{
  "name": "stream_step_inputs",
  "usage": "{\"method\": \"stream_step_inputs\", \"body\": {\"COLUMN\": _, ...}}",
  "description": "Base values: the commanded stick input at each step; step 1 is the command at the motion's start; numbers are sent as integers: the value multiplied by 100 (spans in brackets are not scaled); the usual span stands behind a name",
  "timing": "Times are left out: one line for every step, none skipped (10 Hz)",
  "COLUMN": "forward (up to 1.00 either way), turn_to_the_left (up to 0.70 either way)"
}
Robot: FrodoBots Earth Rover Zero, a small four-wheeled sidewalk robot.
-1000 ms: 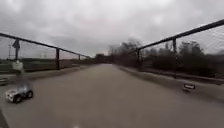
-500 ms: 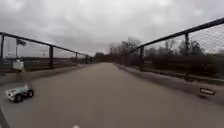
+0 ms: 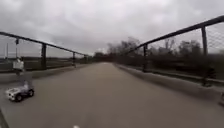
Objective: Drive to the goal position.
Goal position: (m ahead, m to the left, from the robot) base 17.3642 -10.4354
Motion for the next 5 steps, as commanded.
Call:
{"method": "stream_step_inputs", "body": {"forward": 100, "turn_to_the_left": 0}}
{"method": "stream_step_inputs", "body": {"forward": 100, "turn_to_the_left": 1}}
{"method": "stream_step_inputs", "body": {"forward": 100, "turn_to_the_left": 0}}
{"method": "stream_step_inputs", "body": {"forward": 100, "turn_to_the_left": 31}}
{"method": "stream_step_inputs", "body": {"forward": 100, "turn_to_the_left": 40}}
